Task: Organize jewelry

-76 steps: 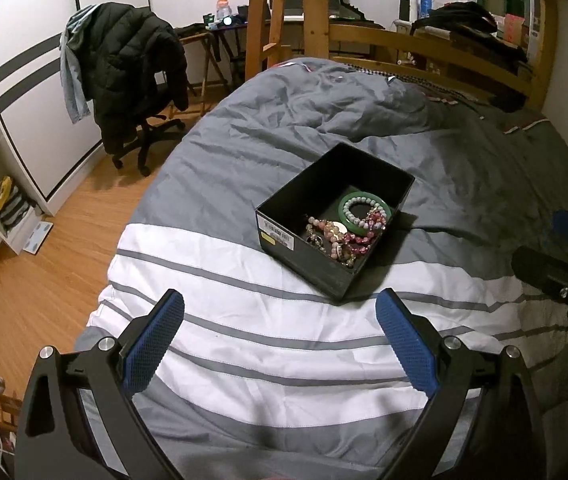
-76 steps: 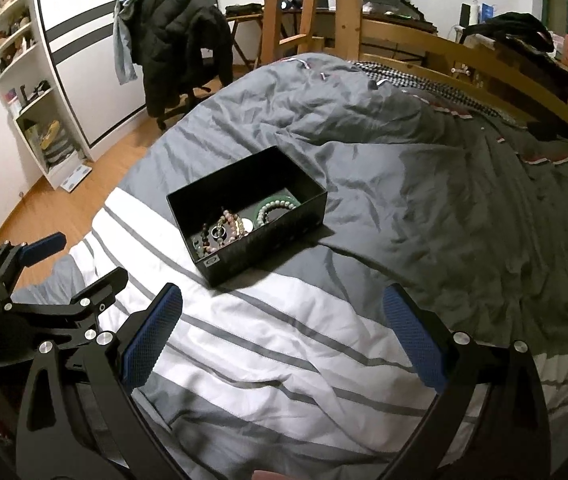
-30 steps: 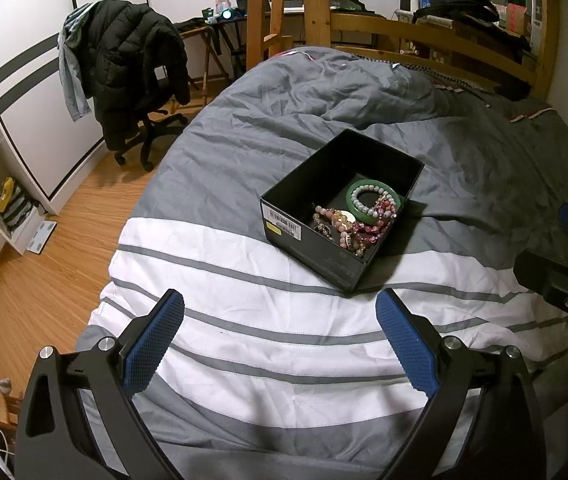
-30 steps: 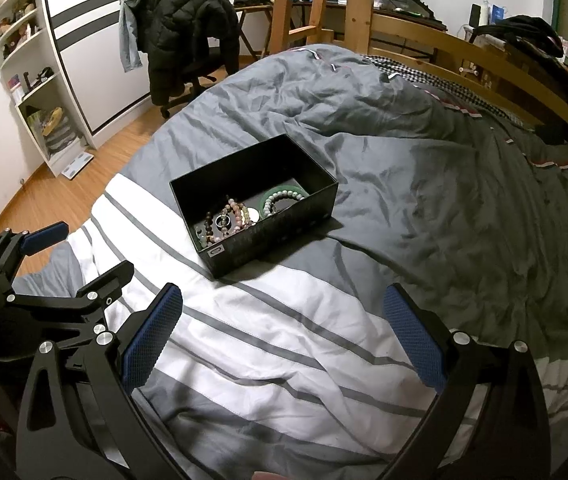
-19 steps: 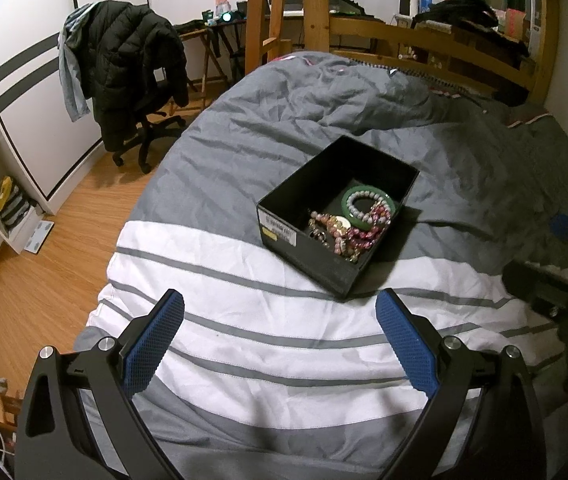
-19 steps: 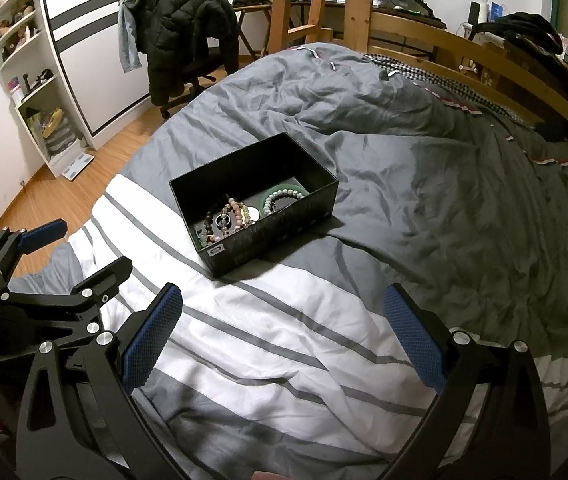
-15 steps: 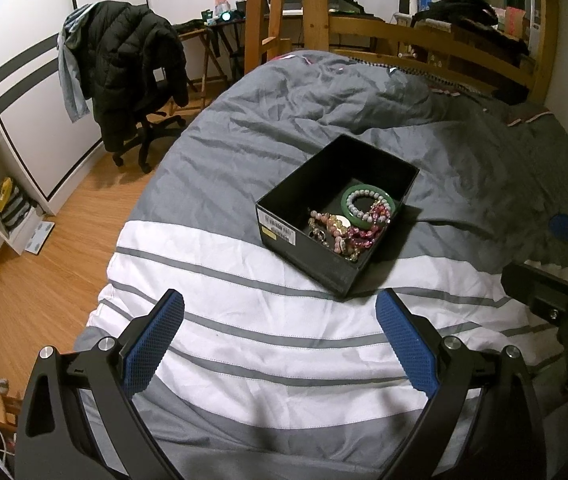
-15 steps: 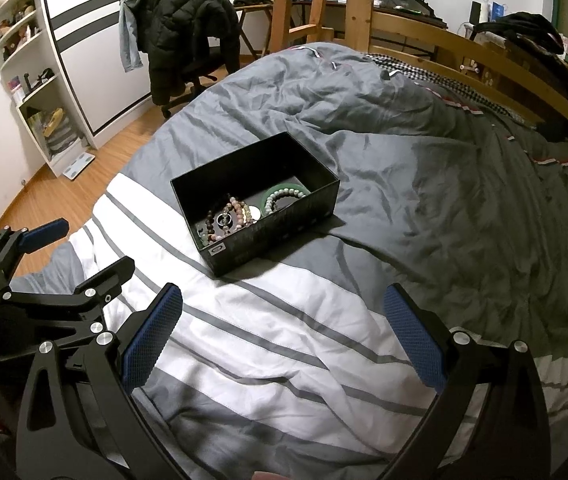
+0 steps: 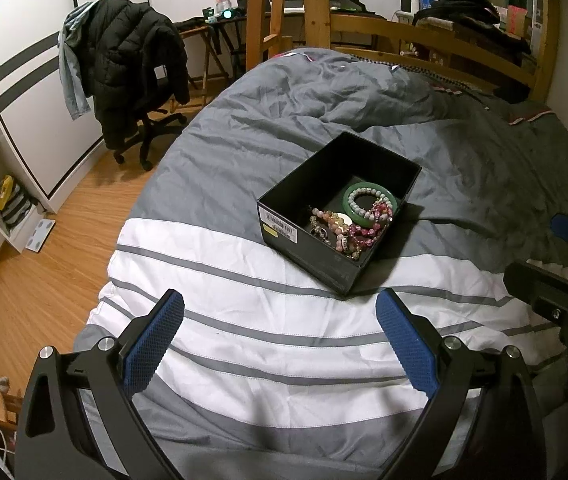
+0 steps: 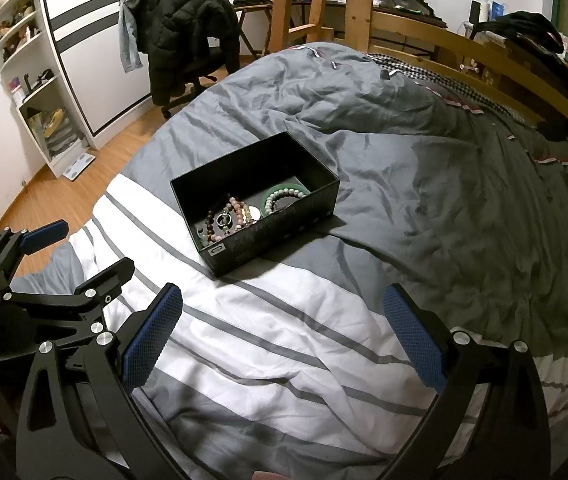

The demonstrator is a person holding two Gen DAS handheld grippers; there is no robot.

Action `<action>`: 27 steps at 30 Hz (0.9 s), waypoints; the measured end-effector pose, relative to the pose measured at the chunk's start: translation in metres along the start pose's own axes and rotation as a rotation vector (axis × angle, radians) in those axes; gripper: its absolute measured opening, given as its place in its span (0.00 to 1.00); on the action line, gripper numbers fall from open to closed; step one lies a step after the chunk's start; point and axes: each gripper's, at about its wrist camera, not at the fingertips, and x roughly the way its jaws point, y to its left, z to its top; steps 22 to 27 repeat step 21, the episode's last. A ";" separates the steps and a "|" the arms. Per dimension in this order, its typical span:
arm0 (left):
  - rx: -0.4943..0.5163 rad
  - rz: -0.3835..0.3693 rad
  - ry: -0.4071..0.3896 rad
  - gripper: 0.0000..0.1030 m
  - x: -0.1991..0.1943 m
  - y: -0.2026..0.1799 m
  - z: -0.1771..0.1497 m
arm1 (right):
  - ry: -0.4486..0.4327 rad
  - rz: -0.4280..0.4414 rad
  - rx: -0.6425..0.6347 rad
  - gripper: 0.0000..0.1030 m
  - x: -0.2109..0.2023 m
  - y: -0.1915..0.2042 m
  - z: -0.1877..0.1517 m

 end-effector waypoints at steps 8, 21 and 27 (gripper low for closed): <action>0.001 -0.001 0.005 0.93 0.000 -0.001 0.000 | 0.000 0.002 0.001 0.97 0.000 -0.001 0.000; 0.002 -0.001 0.005 0.93 0.000 -0.001 0.000 | 0.005 0.004 0.008 0.97 0.002 -0.004 -0.001; 0.002 -0.001 0.005 0.93 0.000 -0.001 0.000 | 0.005 0.004 0.008 0.97 0.002 -0.004 -0.001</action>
